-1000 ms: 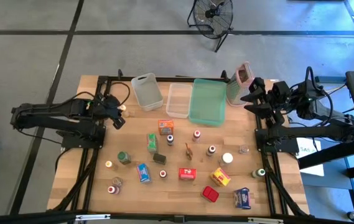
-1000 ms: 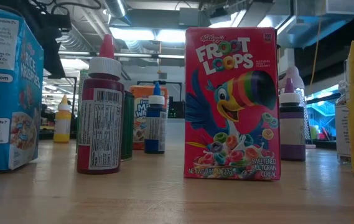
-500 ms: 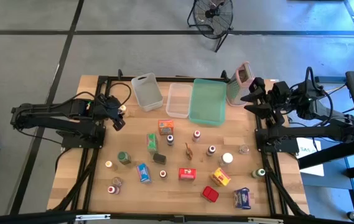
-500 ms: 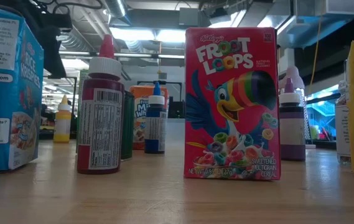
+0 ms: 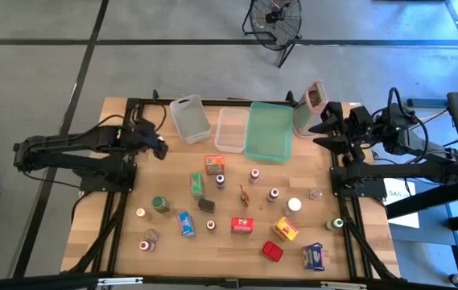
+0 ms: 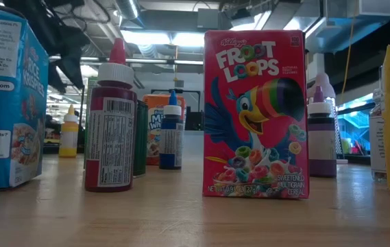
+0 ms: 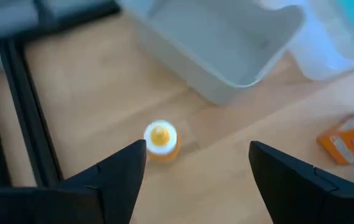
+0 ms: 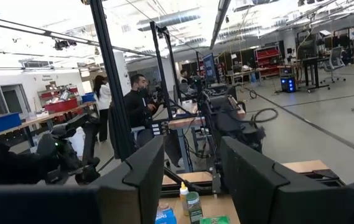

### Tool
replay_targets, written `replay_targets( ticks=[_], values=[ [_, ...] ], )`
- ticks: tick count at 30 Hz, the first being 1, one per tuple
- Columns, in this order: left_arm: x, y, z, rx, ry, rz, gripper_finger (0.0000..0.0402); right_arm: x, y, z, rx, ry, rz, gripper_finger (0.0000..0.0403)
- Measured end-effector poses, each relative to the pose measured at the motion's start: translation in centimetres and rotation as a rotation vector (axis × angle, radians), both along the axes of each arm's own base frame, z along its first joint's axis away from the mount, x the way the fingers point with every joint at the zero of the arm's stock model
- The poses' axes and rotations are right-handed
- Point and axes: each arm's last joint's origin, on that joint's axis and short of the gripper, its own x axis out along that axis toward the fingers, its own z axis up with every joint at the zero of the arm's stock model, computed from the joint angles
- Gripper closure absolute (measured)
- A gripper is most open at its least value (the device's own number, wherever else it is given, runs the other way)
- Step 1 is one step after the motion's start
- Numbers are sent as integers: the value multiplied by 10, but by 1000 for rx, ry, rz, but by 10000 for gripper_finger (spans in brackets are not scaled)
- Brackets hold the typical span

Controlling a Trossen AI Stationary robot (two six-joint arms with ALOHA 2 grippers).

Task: Pick & Place Kitchen Items
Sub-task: Put the yellow food coloring bottle into the gray bin

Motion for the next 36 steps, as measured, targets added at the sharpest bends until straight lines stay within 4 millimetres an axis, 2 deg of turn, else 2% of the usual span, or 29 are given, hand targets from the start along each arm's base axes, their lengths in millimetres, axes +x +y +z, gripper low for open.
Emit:
replay_targets(
  ticks=[7, 13, 36],
  values=[
    [9, 21, -11, -117, 24, 141, 123, 2, 0, 0, -14, 1, -4, 242],
    [19, 34, -18, -174, 22, 130, 123, 5, -1, -1, -6, 10, -3, 242],
    [29, 41, -35, -214, 159, 129, 123, 5, -1, -2, 29, 26, 4, 242]
  ],
)
